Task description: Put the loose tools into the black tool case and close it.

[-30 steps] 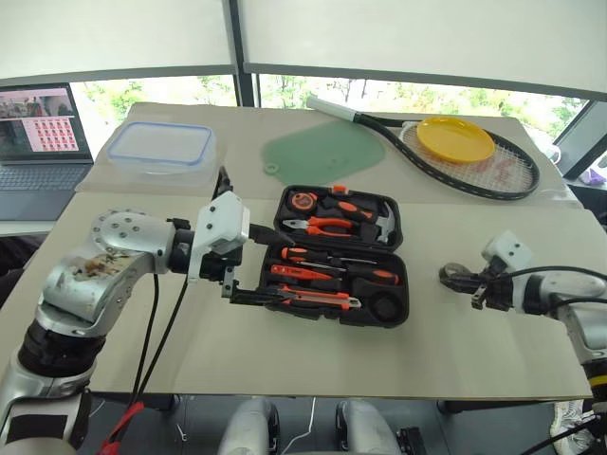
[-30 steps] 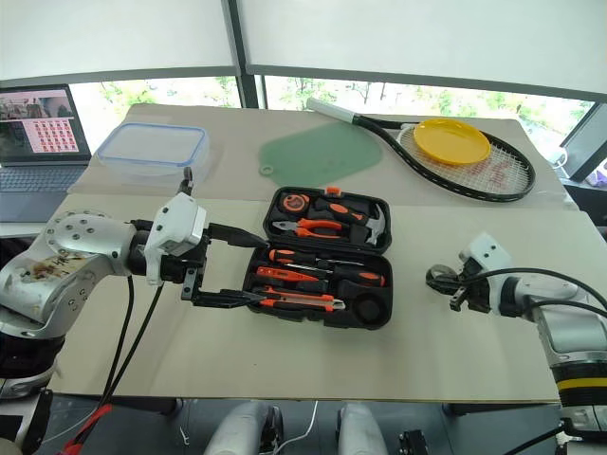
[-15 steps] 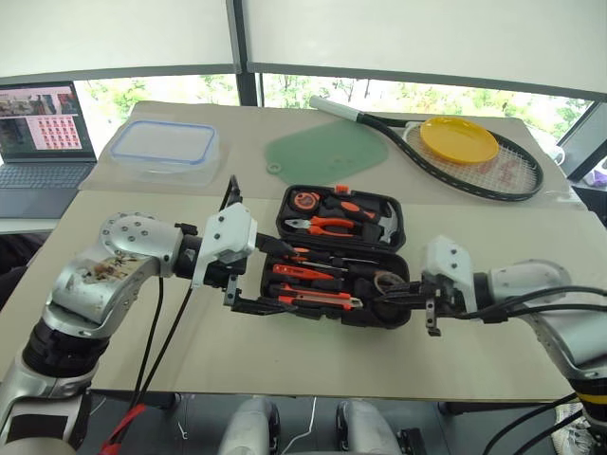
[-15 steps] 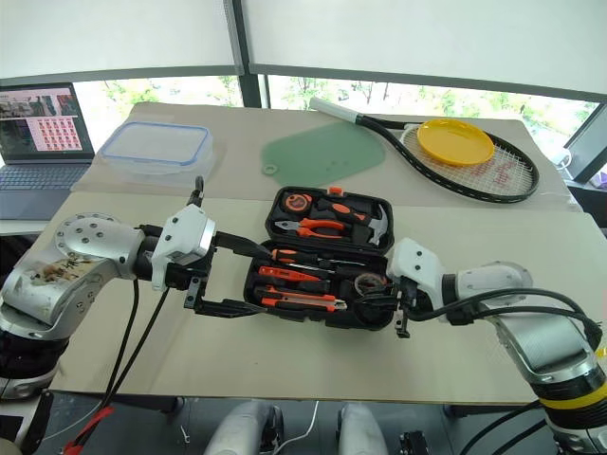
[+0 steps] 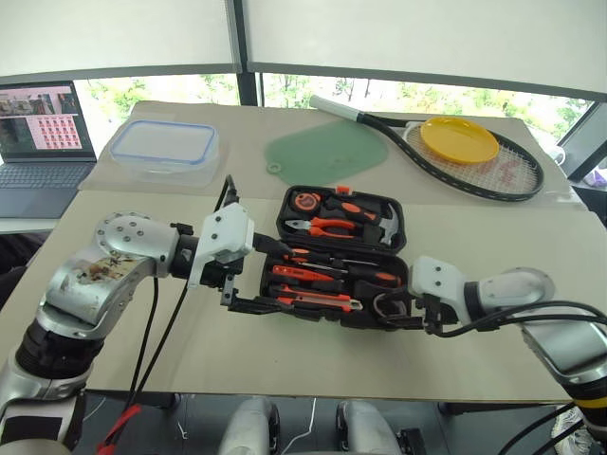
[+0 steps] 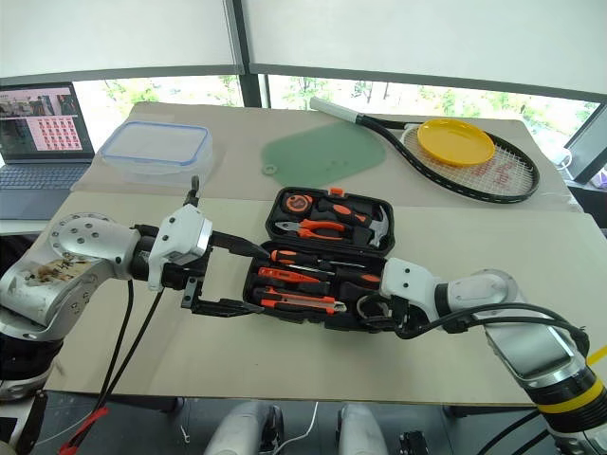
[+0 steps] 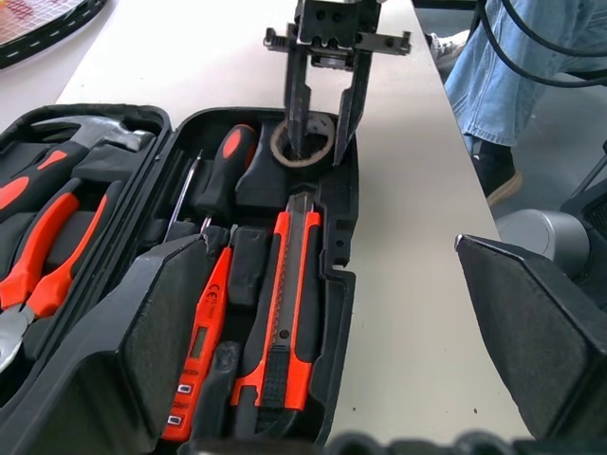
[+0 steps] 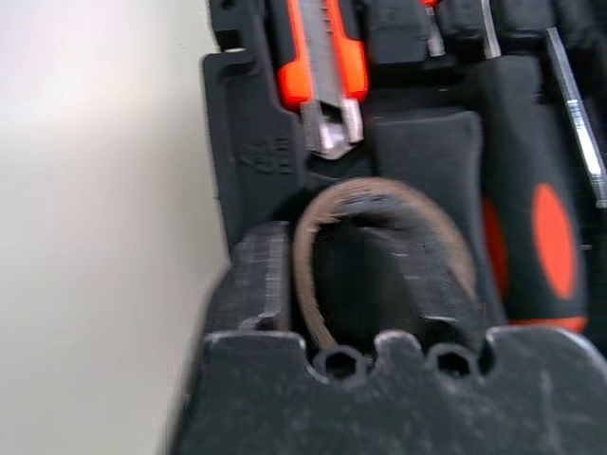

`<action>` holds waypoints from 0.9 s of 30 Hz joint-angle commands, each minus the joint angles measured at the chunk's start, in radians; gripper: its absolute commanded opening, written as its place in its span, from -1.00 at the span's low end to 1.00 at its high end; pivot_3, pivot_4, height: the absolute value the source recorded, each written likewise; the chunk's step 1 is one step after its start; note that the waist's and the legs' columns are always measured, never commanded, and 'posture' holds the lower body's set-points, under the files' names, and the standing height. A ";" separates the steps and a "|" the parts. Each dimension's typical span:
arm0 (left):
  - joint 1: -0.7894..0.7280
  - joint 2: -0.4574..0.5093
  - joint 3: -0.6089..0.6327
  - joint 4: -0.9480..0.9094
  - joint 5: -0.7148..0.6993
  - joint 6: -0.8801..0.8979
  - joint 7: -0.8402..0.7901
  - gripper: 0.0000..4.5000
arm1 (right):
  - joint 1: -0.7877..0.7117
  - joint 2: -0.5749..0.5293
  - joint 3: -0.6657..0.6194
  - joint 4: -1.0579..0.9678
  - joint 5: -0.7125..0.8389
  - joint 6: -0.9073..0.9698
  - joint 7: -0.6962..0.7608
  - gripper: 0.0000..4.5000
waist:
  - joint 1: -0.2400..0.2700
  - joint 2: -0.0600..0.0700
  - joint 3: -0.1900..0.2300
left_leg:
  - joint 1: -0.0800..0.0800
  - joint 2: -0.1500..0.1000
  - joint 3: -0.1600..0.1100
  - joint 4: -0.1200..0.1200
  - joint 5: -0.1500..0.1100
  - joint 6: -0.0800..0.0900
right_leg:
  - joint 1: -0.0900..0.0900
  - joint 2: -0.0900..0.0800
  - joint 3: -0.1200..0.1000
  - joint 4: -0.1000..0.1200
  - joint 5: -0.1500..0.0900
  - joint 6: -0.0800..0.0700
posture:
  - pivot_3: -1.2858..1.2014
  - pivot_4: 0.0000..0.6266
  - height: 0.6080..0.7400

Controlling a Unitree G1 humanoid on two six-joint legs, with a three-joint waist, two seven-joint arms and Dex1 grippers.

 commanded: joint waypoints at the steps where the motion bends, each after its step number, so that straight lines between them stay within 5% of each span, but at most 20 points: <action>1: -0.010 0.013 0.028 -0.016 -0.004 -0.016 0.001 1.00 | -0.003 -0.012 -0.073 -0.095 0.136 0.078 0.056 0.55 | -0.002 0.000 0.000 | 0.000 0.000 0.000 0.000 0.000 0.000 | 0.000 0.000 0.000 0.000 0.000 0.000 | 0.03 -0.52 0.98; 4: -0.012 0.012 0.027 0.004 0.006 -0.023 0.002 1.00 | -0.016 -0.023 -0.144 -0.143 0.238 0.146 0.066 0.97 | -0.003 0.000 0.000 | 0.000 0.000 0.000 0.000 0.000 0.000 | 0.000 0.000 0.000 0.000 0.000 0.000 | 0.03 -0.52 0.98; 10: 0.051 -0.007 0.029 0.169 0.117 -0.105 0.082 1.00 | -0.057 -0.026 -0.287 -0.051 0.288 0.232 -0.026 0.99 | -0.003 0.000 0.000 | 0.000 0.000 0.000 0.000 0.000 0.000 | 0.000 0.000 0.000 0.000 0.000 0.000 | 0.03 -0.52 0.98; 14: 0.074 -0.034 0.032 0.330 0.212 -0.197 0.161 0.68 | -0.056 0.000 -0.322 0.085 0.234 0.199 -0.109 0.51 | -0.001 -0.001 0.000 | 0.000 0.000 0.000 0.000 0.000 0.000 | 0.000 -0.001 0.000 0.000 0.000 0.000 | 0.03 -0.52 0.98; 23: 0.016 -0.139 -0.052 0.559 0.368 -0.320 0.213 -0.84 | -0.051 0.065 -0.218 0.302 0.072 0.059 -0.178 -0.87 | -0.002 -0.001 0.000 | -0.003 0.000 0.000 0.000 0.000 0.000 | -0.002 -0.001 -0.001 0.000 0.000 0.000 | 0.03 -0.52 0.98; 27: 0.008 -0.189 -0.075 0.566 0.384 -0.329 0.204 -0.96 | -0.071 0.094 -0.167 0.347 0.029 0.018 -0.173 -0.98 | -0.004 -0.001 0.000 | -0.004 -0.001 0.000 0.000 0.000 0.000 | -0.003 -0.001 0.000 0.000 0.001 0.000 | 0.03 -0.52 0.98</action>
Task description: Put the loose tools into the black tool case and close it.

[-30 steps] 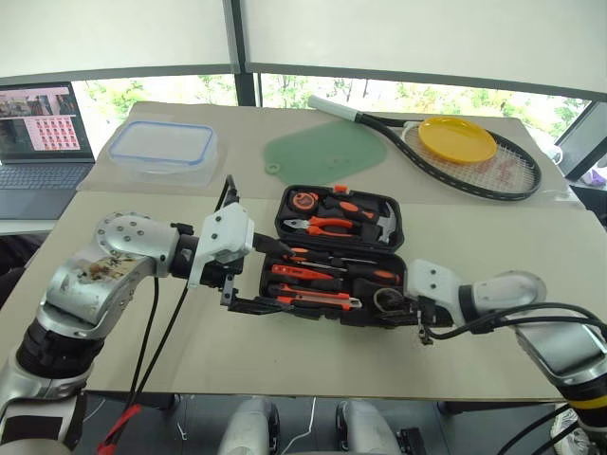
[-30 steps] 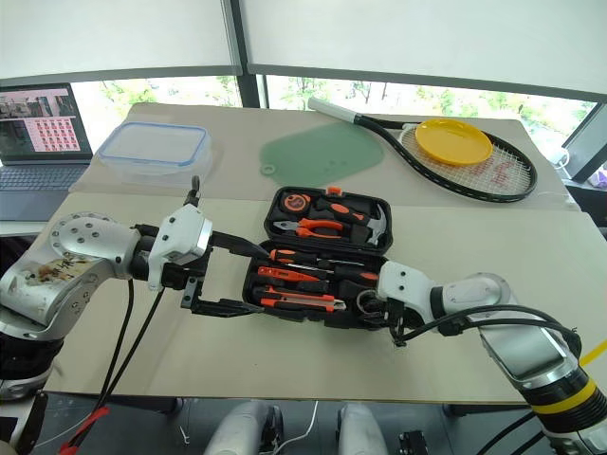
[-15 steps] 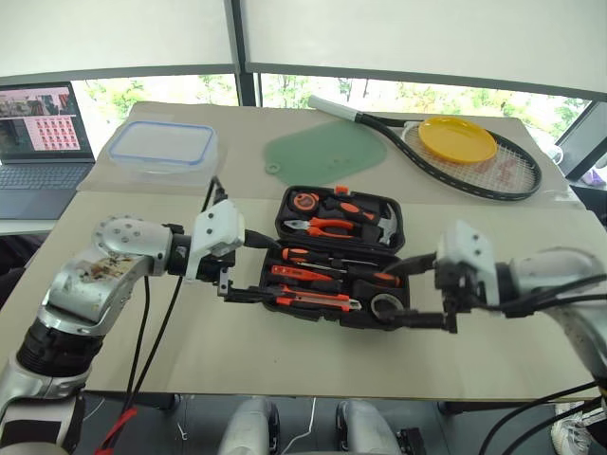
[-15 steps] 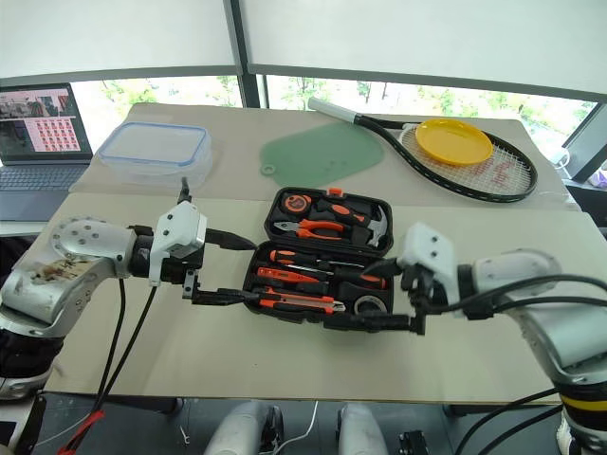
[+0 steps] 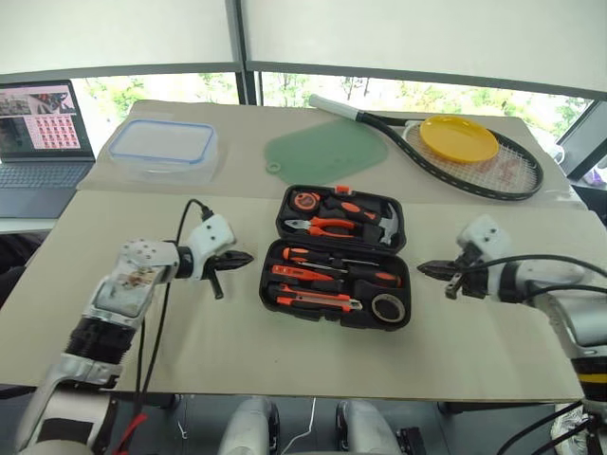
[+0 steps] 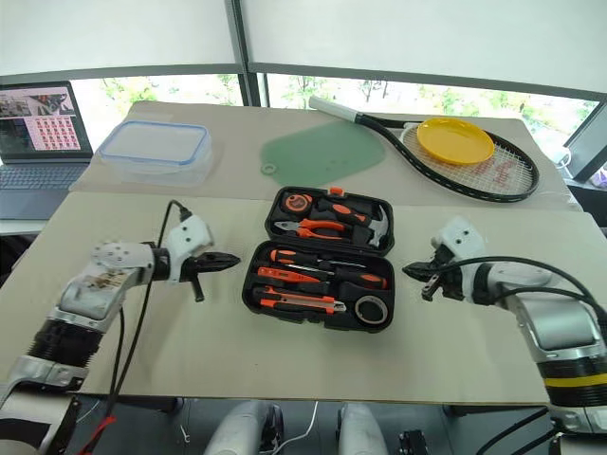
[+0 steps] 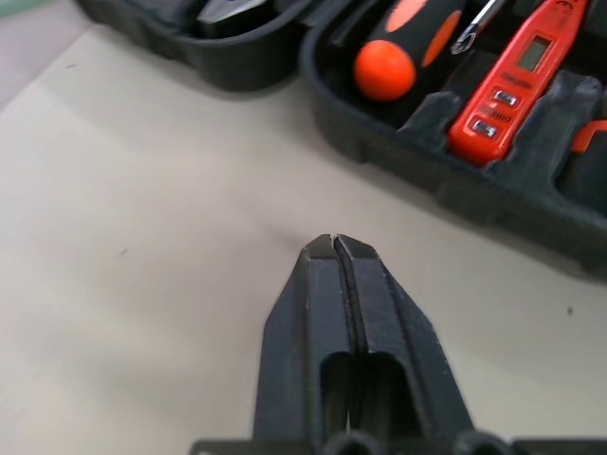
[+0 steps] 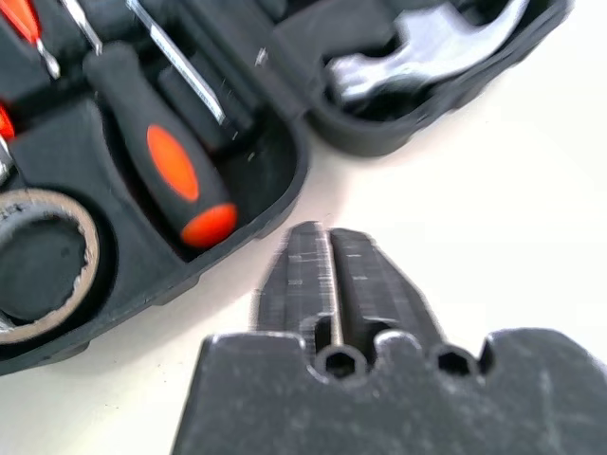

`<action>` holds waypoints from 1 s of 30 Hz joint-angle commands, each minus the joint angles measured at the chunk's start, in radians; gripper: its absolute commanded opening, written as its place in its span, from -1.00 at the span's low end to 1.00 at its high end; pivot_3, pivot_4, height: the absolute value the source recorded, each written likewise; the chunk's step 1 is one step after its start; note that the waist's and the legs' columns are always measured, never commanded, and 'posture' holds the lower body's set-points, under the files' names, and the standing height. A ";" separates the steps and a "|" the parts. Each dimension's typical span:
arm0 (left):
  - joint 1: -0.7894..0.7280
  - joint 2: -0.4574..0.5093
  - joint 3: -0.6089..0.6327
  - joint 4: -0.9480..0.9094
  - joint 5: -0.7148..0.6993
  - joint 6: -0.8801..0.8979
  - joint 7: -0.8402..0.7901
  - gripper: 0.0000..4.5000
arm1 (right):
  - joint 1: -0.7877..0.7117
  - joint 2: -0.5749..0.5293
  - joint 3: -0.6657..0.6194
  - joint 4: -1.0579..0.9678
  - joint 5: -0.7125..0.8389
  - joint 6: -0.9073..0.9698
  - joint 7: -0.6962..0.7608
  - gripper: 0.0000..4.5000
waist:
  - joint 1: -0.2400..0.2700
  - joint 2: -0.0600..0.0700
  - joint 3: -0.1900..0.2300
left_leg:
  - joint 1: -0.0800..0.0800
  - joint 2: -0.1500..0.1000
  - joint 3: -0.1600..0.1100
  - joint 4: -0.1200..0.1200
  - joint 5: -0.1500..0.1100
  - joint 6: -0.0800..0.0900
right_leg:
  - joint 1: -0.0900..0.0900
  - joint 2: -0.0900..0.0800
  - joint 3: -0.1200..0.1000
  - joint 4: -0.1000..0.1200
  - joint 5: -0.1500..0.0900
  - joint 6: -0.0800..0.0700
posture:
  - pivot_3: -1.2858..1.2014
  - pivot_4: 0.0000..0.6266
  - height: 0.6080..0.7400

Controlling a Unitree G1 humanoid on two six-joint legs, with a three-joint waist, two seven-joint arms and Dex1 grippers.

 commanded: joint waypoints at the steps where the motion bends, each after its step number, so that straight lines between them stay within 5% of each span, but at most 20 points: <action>1: -0.021 -0.024 -0.016 -0.021 0.012 -0.016 -0.012 -0.96 | -0.034 0.012 0.022 0.026 -0.041 -0.053 0.000 -0.98 | 0.000 0.000 0.000 | 0.000 0.000 0.000 0.000 0.000 0.000 | 0.000 0.000 0.000 0.000 0.000 0.000 | 0.03 -0.52 0.98; 8: -0.004 -0.039 -0.023 -0.086 -0.017 0.013 -0.070 -0.96 | -0.066 0.056 0.056 0.003 -0.039 -0.048 0.027 -0.98 | -0.001 0.000 0.000 | 0.000 0.000 0.000 0.000 0.000 0.000 | 0.000 0.000 0.000 0.000 0.000 0.000 | 0.03 -0.52 0.98; 17: 0.166 0.051 -0.006 -0.344 -0.107 0.096 -0.180 -0.96 | 0.072 -0.007 0.009 -0.176 0.035 -0.031 0.135 -0.98 | -0.007 0.000 0.000 | -0.002 0.002 0.000 0.000 0.000 0.000 | -0.002 0.000 0.000 -0.001 0.000 0.000 | 0.03 -0.52 0.98; 30: 0.283 0.108 0.001 -0.352 0.060 0.018 -0.061 -0.96 | 0.248 -0.029 -0.051 -0.275 0.029 -0.023 0.110 -0.98 | 0.001 0.001 0.000 | 0.002 0.001 -0.001 0.000 -0.002 0.001 | 0.002 -0.001 0.000 -0.001 0.000 0.000 | 0.03 -0.52 0.98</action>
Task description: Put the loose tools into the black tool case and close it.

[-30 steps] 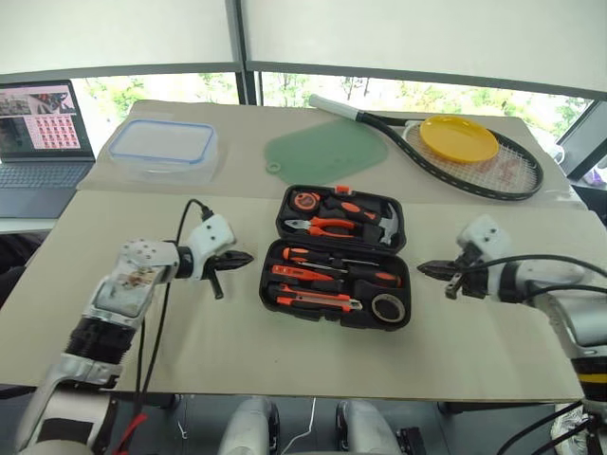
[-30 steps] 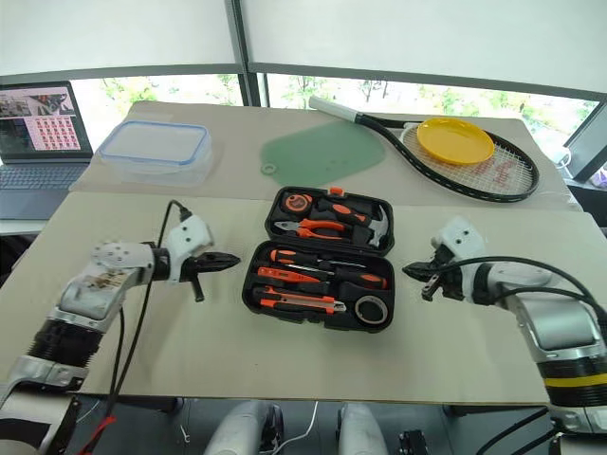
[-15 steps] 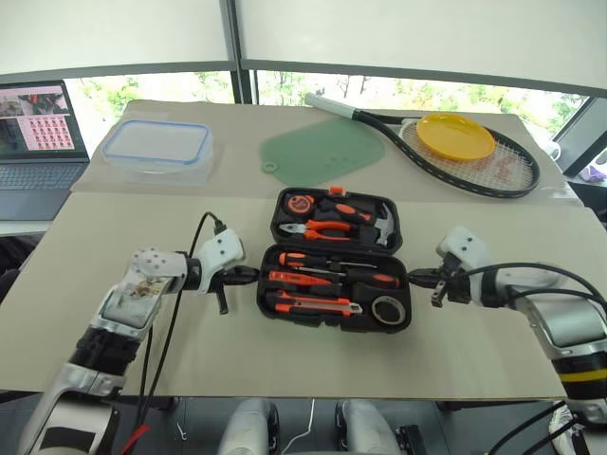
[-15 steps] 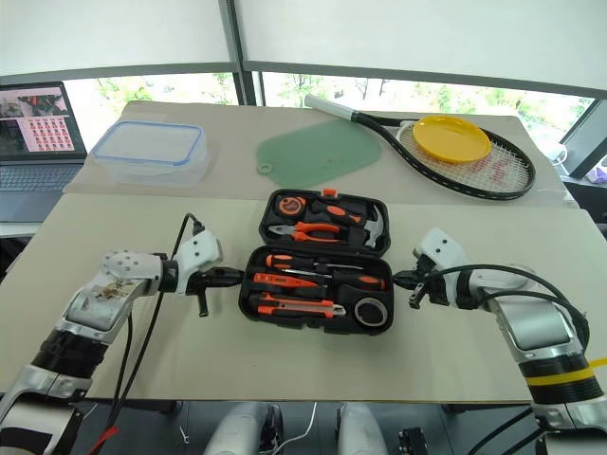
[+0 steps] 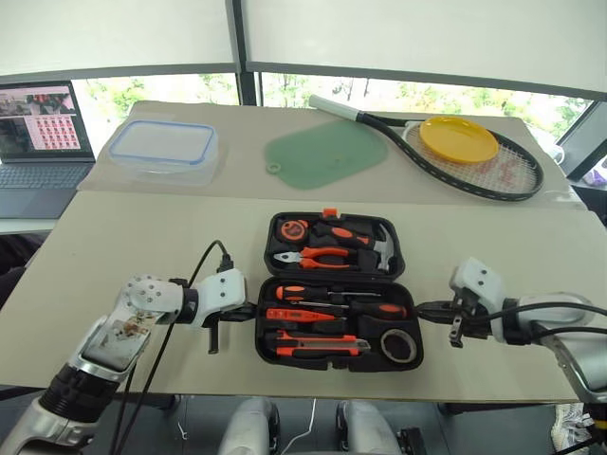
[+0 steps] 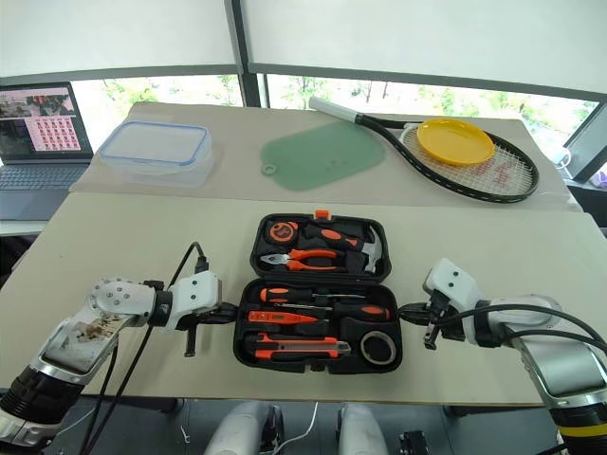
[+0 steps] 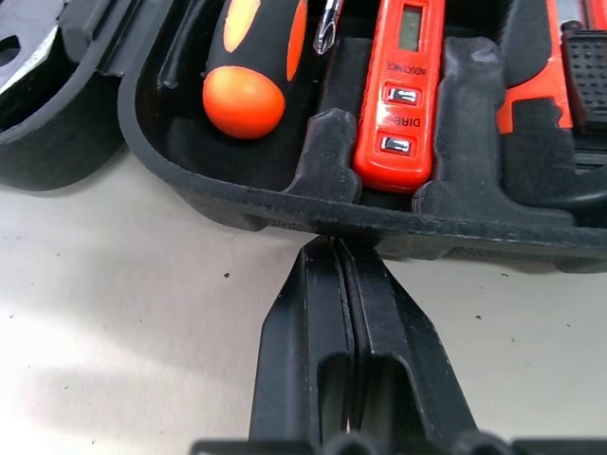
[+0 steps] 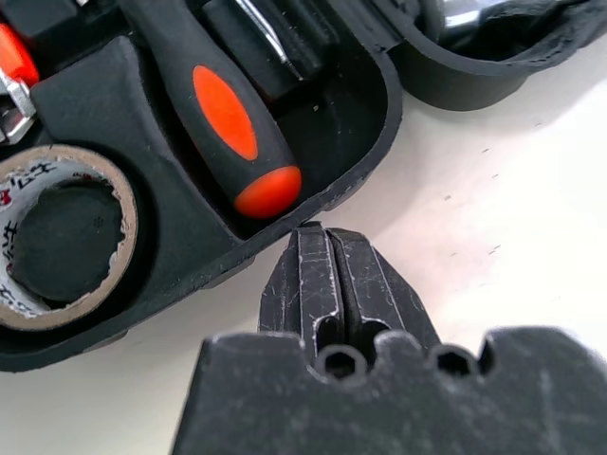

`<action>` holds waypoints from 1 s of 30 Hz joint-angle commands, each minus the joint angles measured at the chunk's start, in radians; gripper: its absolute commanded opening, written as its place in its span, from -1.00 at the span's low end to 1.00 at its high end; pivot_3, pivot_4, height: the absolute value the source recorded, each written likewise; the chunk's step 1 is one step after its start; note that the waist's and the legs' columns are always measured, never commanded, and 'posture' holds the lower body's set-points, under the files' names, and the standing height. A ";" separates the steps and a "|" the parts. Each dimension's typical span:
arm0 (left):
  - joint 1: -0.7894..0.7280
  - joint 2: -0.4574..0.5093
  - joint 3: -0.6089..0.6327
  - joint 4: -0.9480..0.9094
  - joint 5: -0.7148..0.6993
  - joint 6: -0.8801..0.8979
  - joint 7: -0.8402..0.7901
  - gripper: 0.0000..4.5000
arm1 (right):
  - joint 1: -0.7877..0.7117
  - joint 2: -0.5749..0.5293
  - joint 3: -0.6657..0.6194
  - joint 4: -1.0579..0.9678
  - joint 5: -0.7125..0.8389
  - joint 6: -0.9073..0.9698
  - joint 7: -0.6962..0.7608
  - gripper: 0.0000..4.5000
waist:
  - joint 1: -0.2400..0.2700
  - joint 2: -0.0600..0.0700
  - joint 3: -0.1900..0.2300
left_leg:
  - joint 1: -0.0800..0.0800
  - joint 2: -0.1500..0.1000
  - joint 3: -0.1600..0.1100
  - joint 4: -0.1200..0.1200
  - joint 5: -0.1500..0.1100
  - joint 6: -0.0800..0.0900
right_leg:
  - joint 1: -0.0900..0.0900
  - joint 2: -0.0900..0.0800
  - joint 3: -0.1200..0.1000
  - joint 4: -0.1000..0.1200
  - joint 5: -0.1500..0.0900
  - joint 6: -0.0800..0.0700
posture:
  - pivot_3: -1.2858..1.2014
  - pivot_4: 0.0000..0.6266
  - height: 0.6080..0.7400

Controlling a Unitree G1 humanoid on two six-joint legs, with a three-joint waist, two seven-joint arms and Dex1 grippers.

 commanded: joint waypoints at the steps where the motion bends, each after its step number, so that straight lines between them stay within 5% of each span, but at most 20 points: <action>1: 0.011 0.010 0.027 0.037 0.025 0.005 0.049 -0.96 | 0.003 0.006 -0.003 -0.053 0.018 -0.003 -0.007 -0.98 | 0.000 0.000 0.000 | 0.001 0.000 0.000 0.000 0.000 0.000 | 0.000 0.000 0.000 0.000 0.000 0.000 | 0.03 -0.52 0.98; 5: 0.027 0.062 0.102 0.072 -0.013 0.079 0.045 -0.96 | 0.015 -0.045 -0.054 -0.013 0.005 -0.013 0.004 -0.98 | -0.001 0.000 0.000 | 0.002 0.001 0.000 0.000 0.000 -0.001 | 0.000 0.001 0.000 0.002 0.000 -0.001 | 0.03 -0.52 0.98; 8: -0.001 0.071 0.155 0.090 -0.079 0.184 0.047 -0.65 | -0.036 -0.049 -0.090 0.050 0.010 0.010 -0.027 -0.65 | -0.009 0.000 0.000 | 0.003 0.001 0.000 0.000 0.000 -0.001 | 0.000 0.001 0.000 0.002 -0.001 -0.002 | 0.03 -0.52 0.98; 18: -0.388 -0.149 0.243 0.252 -0.281 0.705 0.225 0.91 | -0.395 0.100 -0.108 0.236 0.154 0.328 -0.162 0.86 | 0.000 -0.001 0.001 | 0.000 -0.001 0.000 0.002 0.001 -0.001 | 0.001 0.001 0.000 0.002 0.001 0.001 | 0.03 -0.52 0.98; 23: -0.480 -0.273 0.225 0.337 -0.287 0.774 0.318 0.91 | -0.556 0.165 -0.076 0.390 0.150 0.442 -0.222 0.86 | -0.004 -0.001 0.001 | -0.001 -0.002 0.000 0.002 0.001 -0.001 | -0.001 0.002 0.000 0.002 0.001 0.001 | 0.03 -0.52 0.98; 30: -0.482 -0.292 0.197 0.364 -0.283 0.781 0.344 0.91 | -0.556 0.168 -0.001 0.419 0.118 0.420 -0.207 0.86 | -0.007 -0.001 0.001 | -0.005 -0.002 0.000 0.000 0.004 -0.006 | -0.003 0.002 0.000 0.002 0.001 0.001 | 0.03 -0.52 0.98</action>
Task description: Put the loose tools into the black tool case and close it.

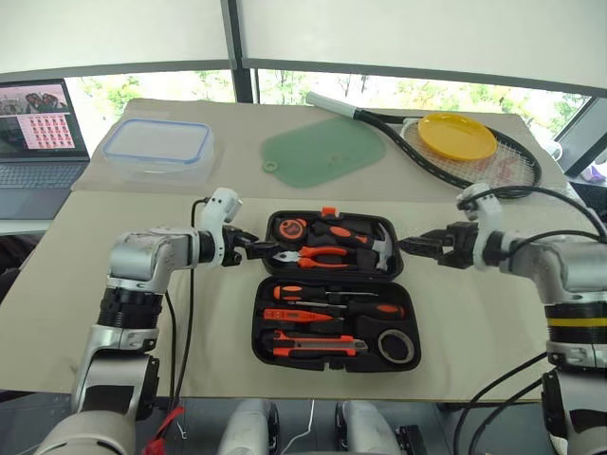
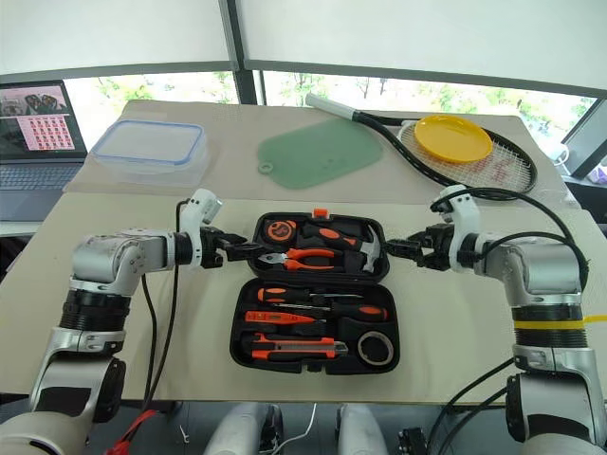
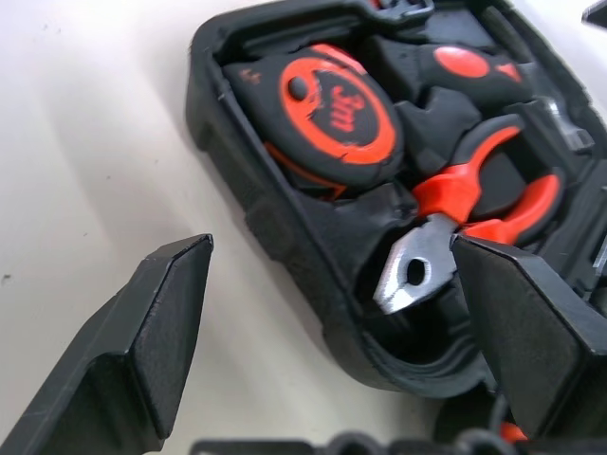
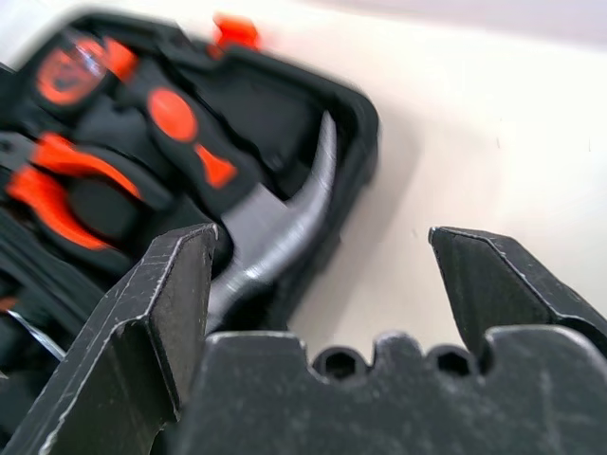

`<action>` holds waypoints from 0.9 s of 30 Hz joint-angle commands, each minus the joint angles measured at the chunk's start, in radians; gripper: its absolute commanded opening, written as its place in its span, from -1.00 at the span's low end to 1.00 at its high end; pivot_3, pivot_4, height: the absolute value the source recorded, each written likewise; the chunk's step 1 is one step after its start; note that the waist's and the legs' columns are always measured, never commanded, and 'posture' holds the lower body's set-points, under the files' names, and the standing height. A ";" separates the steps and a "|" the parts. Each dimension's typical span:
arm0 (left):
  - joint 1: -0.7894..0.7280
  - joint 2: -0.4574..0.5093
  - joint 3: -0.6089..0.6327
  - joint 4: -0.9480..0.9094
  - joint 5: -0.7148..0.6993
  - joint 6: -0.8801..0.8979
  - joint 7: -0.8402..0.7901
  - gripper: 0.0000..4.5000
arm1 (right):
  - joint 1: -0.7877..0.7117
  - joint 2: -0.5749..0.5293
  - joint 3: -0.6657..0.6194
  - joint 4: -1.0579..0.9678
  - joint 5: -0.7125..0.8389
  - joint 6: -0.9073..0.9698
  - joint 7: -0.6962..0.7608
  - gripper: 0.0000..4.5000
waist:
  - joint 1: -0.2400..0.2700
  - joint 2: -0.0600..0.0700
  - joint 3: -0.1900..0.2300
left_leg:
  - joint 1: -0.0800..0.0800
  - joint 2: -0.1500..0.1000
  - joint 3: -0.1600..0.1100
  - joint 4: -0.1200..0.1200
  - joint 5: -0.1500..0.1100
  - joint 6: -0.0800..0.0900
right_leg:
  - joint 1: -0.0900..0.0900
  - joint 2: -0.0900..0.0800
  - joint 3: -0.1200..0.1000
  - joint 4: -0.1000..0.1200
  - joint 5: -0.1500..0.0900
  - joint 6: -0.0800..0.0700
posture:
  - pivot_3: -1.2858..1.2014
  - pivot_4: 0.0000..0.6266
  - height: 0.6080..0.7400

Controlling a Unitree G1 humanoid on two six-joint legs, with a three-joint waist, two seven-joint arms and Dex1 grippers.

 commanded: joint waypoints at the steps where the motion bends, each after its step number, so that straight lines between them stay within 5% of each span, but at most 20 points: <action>1: -0.011 0.002 -0.004 -0.004 -0.009 0.003 0.011 0.80 | 0.014 -0.012 0.023 -0.034 -0.006 -0.013 0.017 0.87 | -0.001 0.000 0.000 | 0.000 0.000 0.000 0.000 0.000 0.000 | 0.000 0.000 0.000 0.000 0.000 0.000 | 0.03 -0.52 0.98; 3: -0.010 0.004 -0.003 -0.003 -0.012 0.005 0.015 0.61 | 0.032 -0.013 0.038 -0.060 -0.003 -0.004 0.024 0.87 | 0.001 0.000 0.000 | 0.000 0.000 0.000 0.000 0.000 0.001 | 0.000 0.000 0.000 -0.001 0.000 0.000 | 0.03 -0.52 0.98; 6: 0.005 0.005 -0.019 -0.006 -0.001 -0.003 0.024 0.14 | 0.062 0.002 0.051 -0.085 -0.008 -0.012 0.004 0.57 | 0.001 0.000 0.000 | 0.000 0.000 0.000 0.000 -0.001 0.001 | 0.000 -0.001 0.000 -0.001 0.000 0.000 | 0.03 -0.52 0.98; 13: 0.026 -0.004 -0.013 -0.025 -0.021 0.019 0.038 -0.97 | 0.085 0.017 0.023 -0.137 0.019 0.018 -0.017 -0.48 | 0.004 0.000 0.000 | 0.002 0.000 -0.001 0.000 -0.002 0.003 | 0.002 -0.001 -0.001 -0.001 0.000 0.000 | 0.03 -0.52 0.98; 17: 0.041 -0.002 -0.008 -0.057 -0.051 0.039 0.036 -1.00 | 0.078 0.037 -0.005 -0.150 0.033 0.017 -0.030 -0.99 | 0.001 0.000 0.000 | 0.003 0.001 -0.001 0.000 -0.002 0.003 | 0.002 -0.001 -0.001 -0.001 0.000 0.000 | 0.03 -0.52 0.98; 27: -0.021 -0.087 0.105 -0.121 -0.093 -0.177 0.058 -1.00 | 0.001 0.158 -0.130 -0.169 0.025 -0.108 -0.176 -0.99 | -0.002 0.000 0.001 | -0.001 0.000 -0.001 0.000 0.000 0.000 | -0.002 -0.002 0.000 0.000 0.001 0.000 | 0.03 -0.52 0.98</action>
